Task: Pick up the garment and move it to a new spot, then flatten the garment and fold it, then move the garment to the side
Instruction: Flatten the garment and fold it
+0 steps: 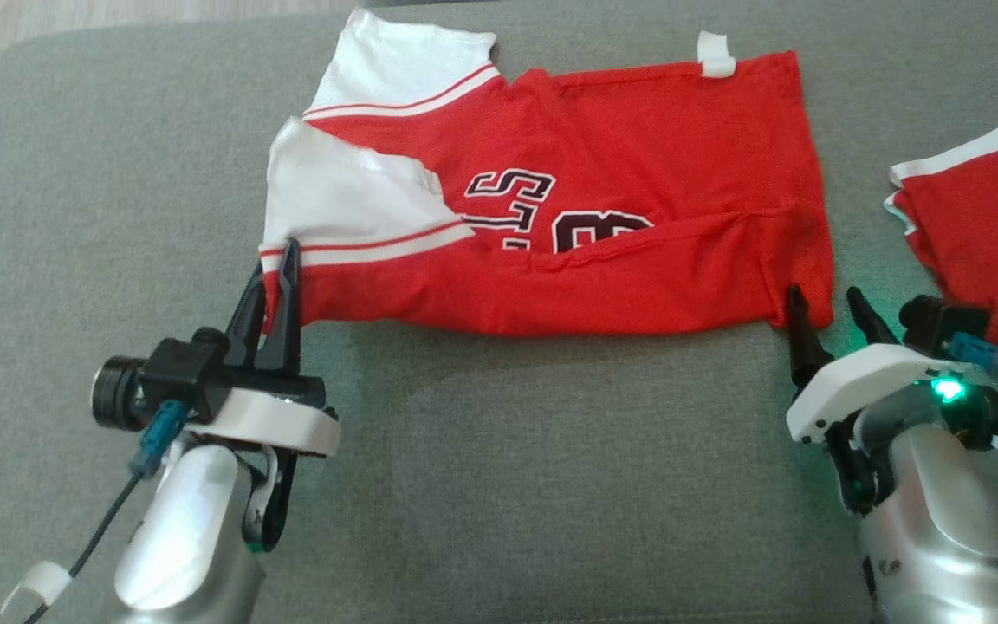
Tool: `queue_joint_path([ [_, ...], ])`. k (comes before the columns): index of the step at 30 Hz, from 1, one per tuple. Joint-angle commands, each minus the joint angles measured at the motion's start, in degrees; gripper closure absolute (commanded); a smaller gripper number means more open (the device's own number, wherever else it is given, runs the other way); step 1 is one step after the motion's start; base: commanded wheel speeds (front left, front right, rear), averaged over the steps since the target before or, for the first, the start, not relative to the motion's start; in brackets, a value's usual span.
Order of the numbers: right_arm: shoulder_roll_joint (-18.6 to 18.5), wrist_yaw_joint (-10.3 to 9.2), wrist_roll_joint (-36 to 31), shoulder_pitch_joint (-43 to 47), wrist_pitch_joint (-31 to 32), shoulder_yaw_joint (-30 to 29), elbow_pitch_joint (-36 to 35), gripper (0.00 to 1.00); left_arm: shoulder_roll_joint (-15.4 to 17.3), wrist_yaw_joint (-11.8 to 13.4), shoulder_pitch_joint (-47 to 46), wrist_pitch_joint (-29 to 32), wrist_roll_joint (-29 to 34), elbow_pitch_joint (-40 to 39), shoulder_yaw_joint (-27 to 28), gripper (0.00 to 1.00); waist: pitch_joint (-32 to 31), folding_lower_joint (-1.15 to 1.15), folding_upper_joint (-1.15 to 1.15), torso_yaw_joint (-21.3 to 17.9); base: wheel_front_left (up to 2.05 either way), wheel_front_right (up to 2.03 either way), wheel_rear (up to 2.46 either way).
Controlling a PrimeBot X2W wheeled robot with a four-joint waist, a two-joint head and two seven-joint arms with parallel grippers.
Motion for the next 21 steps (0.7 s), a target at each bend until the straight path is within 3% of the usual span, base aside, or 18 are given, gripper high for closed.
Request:
queue_joint_path([
  [1,-0.04,-0.05,-0.78,-2.08,0.39,1.13,-0.10,0.00,1.19,0.03,-2.11,-0.69,0.50,-2.33,2.34,1.00,0.65,0.00,0.00,0.42,0.00,0.00,0.00],
  [5,-0.04,-0.05,-1.35,-4.16,1.62,1.61,4.16,0.00,1.09,-0.53,-1.88,-0.70,1.07,-2.65,2.63,1.00,1.24,0.00,0.00,0.93,0.00,0.00,0.00],
  [6,-0.04,-0.05,-1.61,-4.52,1.67,1.68,4.93,0.57,1.15,-0.64,-1.84,-0.70,1.18,-2.17,2.62,1.00,1.28,0.00,0.00,0.99,0.00,0.00,0.00],
  [7,-0.04,-0.05,-1.94,-4.82,1.50,1.77,5.50,1.00,1.26,-0.76,-1.84,-0.70,1.31,-1.48,2.53,1.00,1.29,0.00,0.00,1.02,0.00,0.00,0.00],
  [21,-0.04,-0.05,-11.32,-3.74,1.65,-0.06,2.77,1.00,4.30,-0.80,-0.47,0.13,2.46,6.66,1.52,1.00,-3.42,0.00,0.00,-0.95,0.00,0.00,0.00],
])
